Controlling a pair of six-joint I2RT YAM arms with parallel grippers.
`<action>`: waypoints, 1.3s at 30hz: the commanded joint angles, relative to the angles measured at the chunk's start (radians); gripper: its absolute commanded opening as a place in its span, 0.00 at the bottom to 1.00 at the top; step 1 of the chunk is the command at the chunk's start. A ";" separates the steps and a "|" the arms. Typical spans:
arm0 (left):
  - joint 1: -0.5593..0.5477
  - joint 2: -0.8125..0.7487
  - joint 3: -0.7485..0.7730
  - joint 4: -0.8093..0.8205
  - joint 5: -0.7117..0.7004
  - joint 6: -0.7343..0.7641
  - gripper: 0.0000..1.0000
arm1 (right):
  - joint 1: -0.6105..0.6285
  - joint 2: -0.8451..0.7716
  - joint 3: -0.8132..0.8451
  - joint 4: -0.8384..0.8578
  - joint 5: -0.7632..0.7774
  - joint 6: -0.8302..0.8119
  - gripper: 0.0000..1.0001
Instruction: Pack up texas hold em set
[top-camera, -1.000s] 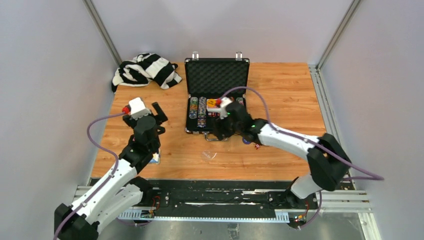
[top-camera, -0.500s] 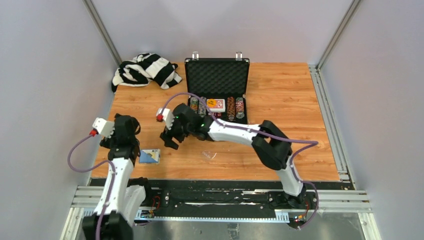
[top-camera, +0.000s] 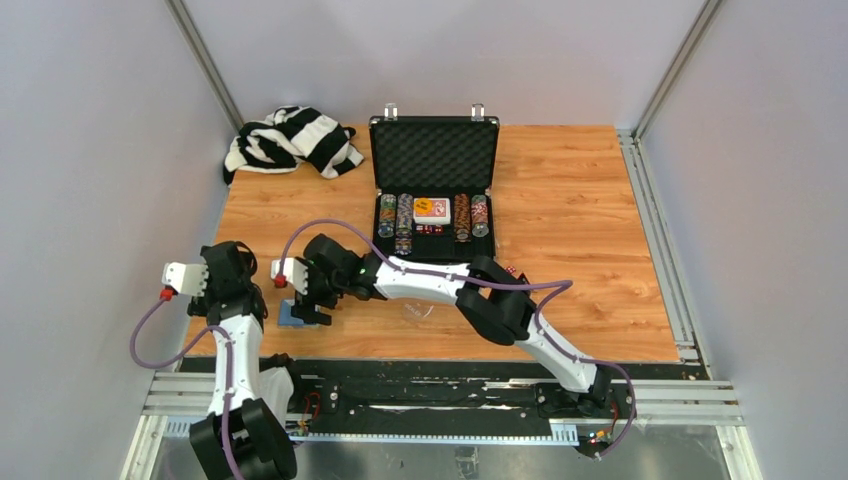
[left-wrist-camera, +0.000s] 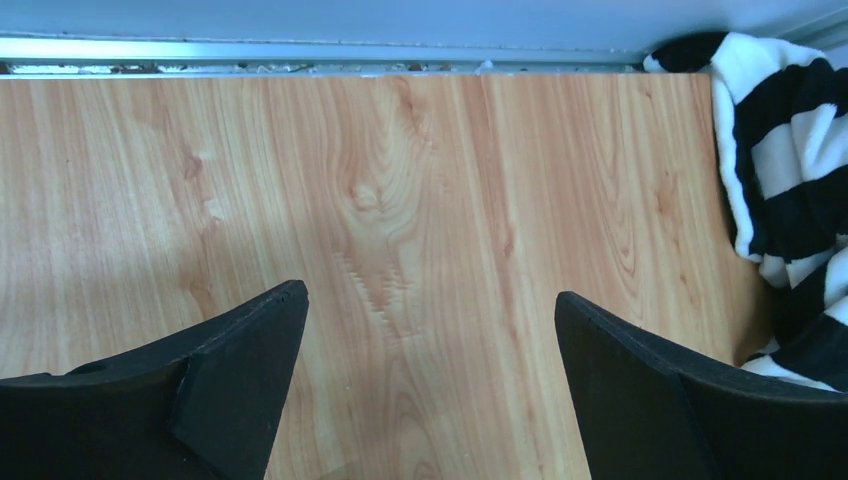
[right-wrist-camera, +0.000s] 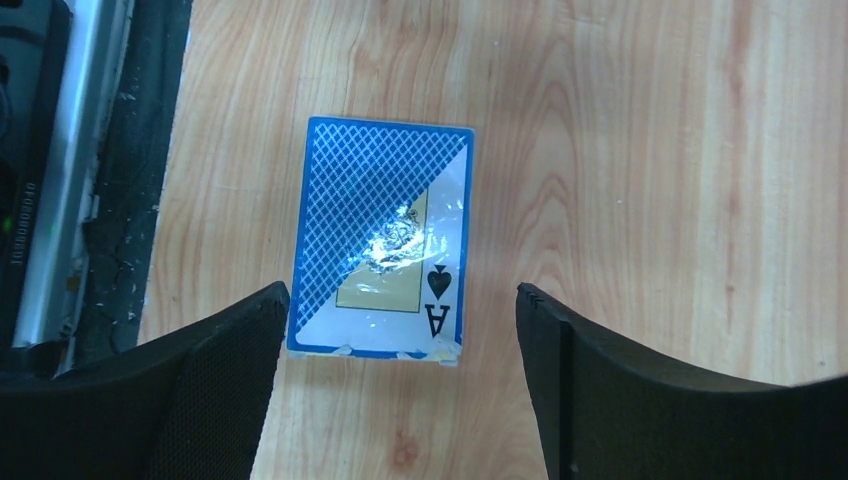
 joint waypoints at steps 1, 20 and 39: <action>0.008 -0.021 -0.016 0.021 -0.058 -0.010 0.98 | 0.020 0.059 0.045 -0.038 -0.001 -0.048 0.83; 0.009 -0.022 -0.047 0.108 0.081 -0.002 1.00 | -0.005 0.066 -0.009 -0.067 0.003 -0.074 0.34; -0.044 0.019 -0.077 0.340 0.624 0.189 0.98 | -0.129 -0.452 -0.483 0.082 0.044 -0.055 0.20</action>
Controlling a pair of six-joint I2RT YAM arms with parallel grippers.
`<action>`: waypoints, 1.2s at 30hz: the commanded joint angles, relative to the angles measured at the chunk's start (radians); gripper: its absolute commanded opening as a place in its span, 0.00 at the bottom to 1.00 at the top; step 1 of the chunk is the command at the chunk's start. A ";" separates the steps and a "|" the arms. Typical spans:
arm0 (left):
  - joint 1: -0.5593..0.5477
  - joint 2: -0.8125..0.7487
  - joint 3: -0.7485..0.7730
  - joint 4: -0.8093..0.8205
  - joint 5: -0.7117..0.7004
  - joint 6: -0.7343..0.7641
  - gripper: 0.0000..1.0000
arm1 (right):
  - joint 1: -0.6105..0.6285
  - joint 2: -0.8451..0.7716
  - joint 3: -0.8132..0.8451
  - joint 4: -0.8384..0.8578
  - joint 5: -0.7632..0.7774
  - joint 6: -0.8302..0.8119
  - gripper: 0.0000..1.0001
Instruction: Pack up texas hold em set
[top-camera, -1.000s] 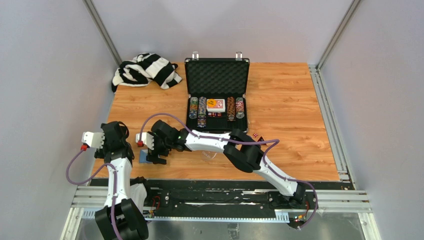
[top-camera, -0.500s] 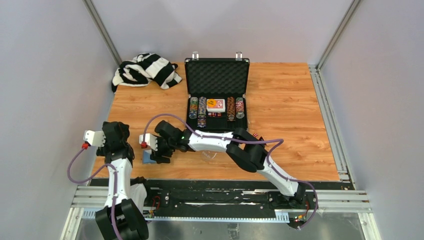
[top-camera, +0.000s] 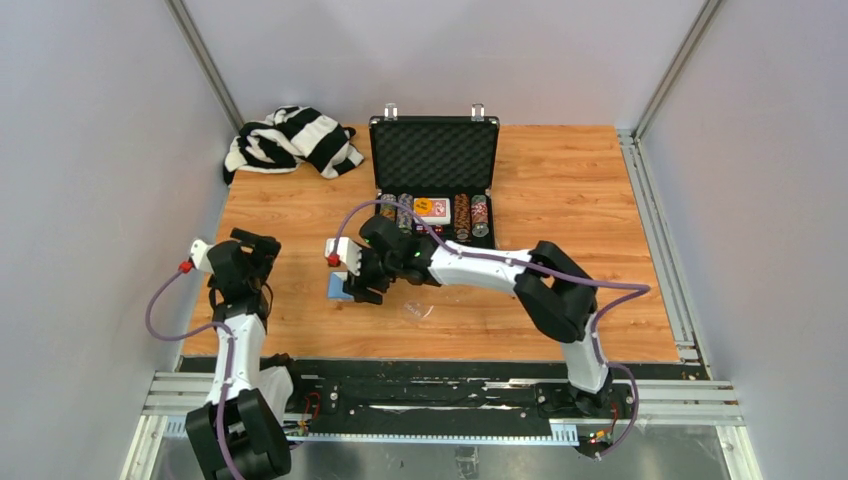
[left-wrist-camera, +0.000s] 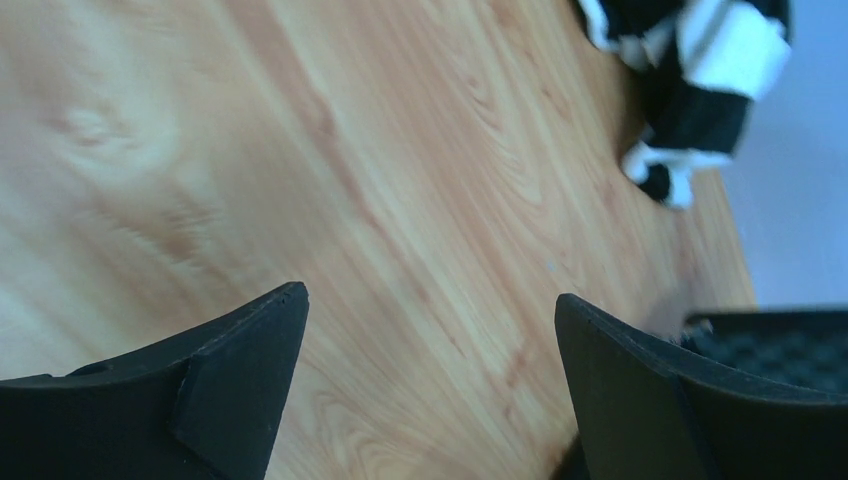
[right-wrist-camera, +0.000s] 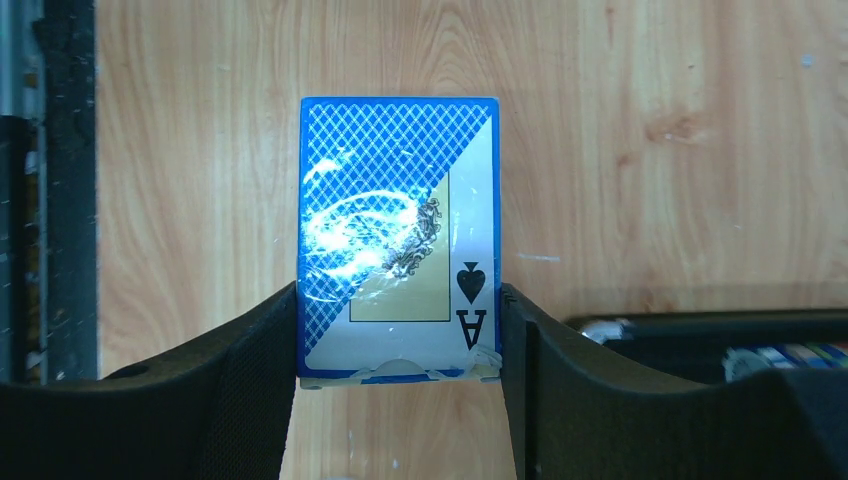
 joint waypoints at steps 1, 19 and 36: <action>-0.037 -0.018 -0.049 0.186 0.297 0.075 0.99 | -0.008 -0.148 -0.059 0.060 0.021 0.001 0.20; -0.301 0.209 -0.053 0.609 0.817 -0.242 0.81 | -0.162 -0.489 -0.333 0.085 -0.007 0.059 0.22; -0.478 0.277 -0.158 0.873 0.887 -0.434 0.78 | -0.189 -0.527 -0.355 0.103 -0.059 0.078 0.23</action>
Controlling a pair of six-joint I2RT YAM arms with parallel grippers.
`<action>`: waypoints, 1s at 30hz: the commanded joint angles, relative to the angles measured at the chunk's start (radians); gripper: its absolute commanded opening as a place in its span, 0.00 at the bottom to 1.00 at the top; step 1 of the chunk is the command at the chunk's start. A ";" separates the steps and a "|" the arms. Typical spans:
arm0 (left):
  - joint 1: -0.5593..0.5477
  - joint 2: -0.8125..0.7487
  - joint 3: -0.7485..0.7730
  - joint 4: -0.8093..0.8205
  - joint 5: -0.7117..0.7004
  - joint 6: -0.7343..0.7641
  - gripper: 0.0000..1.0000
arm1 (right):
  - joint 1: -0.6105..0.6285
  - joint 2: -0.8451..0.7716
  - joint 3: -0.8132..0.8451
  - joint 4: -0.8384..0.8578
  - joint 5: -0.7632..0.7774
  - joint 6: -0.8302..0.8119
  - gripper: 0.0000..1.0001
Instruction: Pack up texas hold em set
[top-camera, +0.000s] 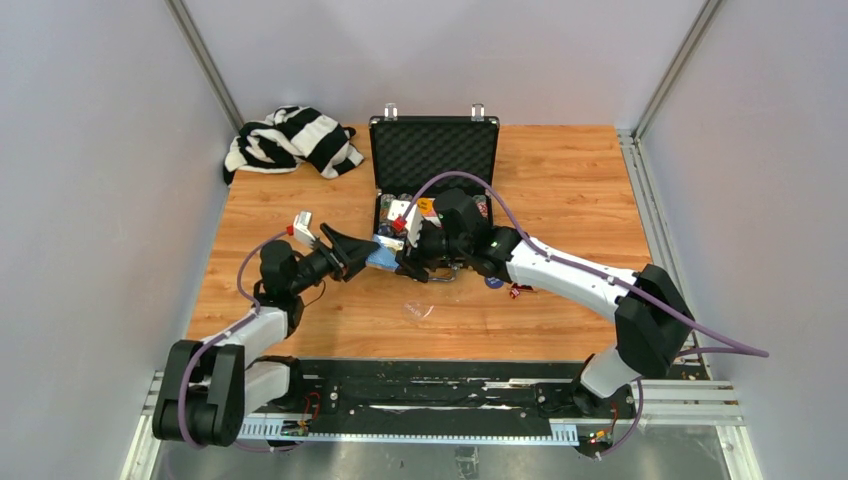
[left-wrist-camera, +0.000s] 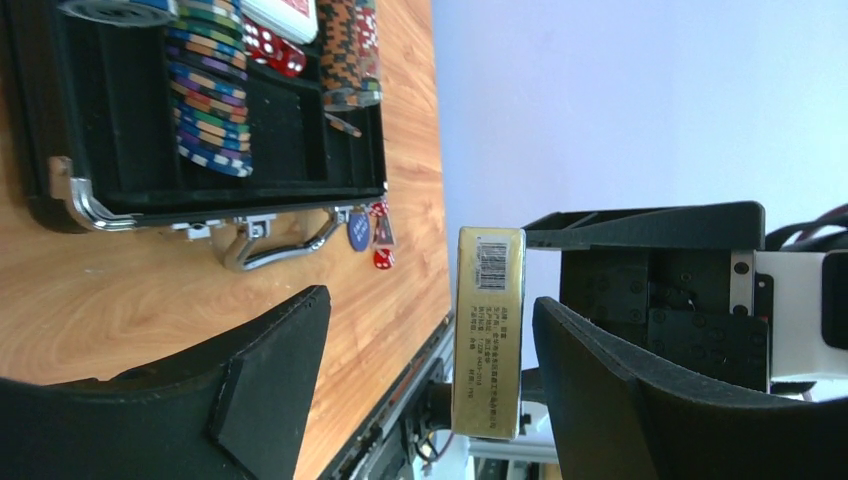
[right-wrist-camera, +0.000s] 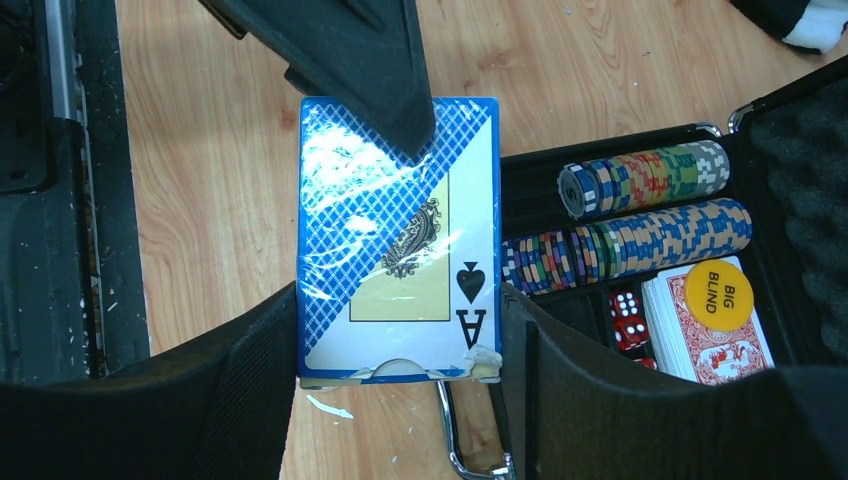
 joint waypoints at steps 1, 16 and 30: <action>-0.037 0.038 -0.026 0.179 0.031 -0.078 0.78 | -0.012 -0.017 -0.003 0.058 -0.034 0.015 0.23; -0.070 0.195 -0.061 0.479 0.027 -0.211 0.26 | -0.019 0.000 -0.013 0.053 0.002 0.009 0.23; -0.070 -0.005 0.061 -0.030 -0.183 0.057 0.00 | -0.040 -0.055 -0.067 0.088 0.225 0.123 0.73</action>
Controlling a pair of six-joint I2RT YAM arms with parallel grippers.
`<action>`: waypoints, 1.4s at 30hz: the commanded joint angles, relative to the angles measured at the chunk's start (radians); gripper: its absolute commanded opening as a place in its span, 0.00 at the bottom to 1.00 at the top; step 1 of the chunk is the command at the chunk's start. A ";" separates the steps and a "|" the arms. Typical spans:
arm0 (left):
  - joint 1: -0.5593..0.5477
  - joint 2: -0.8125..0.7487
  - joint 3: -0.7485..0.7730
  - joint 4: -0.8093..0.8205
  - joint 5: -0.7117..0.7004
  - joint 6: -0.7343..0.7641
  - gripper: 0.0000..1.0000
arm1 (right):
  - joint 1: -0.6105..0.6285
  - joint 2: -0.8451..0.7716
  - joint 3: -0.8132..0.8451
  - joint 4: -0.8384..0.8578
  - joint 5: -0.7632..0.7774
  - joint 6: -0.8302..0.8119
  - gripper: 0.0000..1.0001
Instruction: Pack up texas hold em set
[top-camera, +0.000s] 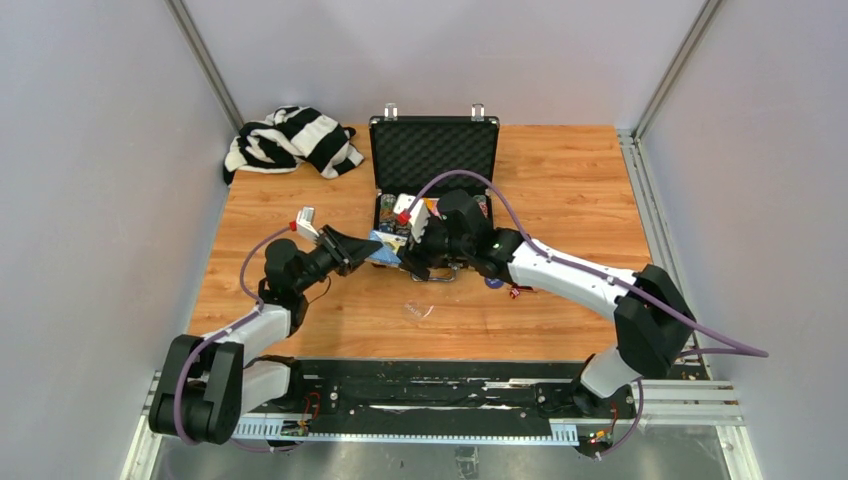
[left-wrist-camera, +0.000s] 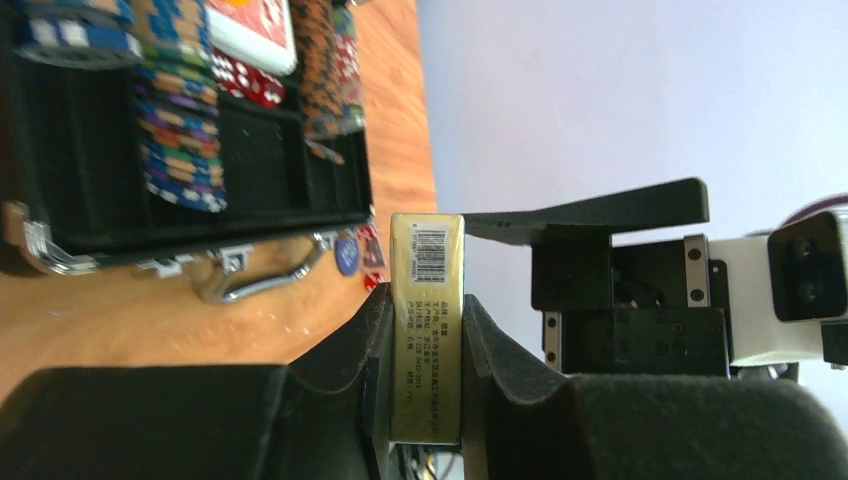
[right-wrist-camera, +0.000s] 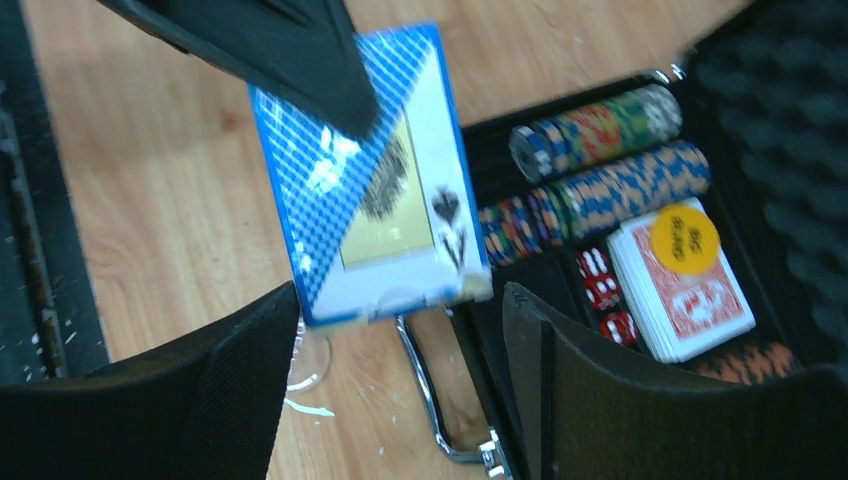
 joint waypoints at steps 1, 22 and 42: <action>0.000 -0.043 0.073 -0.153 -0.150 0.118 0.00 | -0.033 -0.072 -0.057 0.055 0.199 0.091 0.74; -0.291 0.327 0.351 -0.154 -0.530 0.249 0.00 | -0.150 -0.255 -0.264 0.101 0.410 0.316 0.78; -0.335 0.604 0.488 -0.161 -0.503 0.341 0.00 | -0.181 -0.225 -0.288 0.109 0.375 0.317 0.79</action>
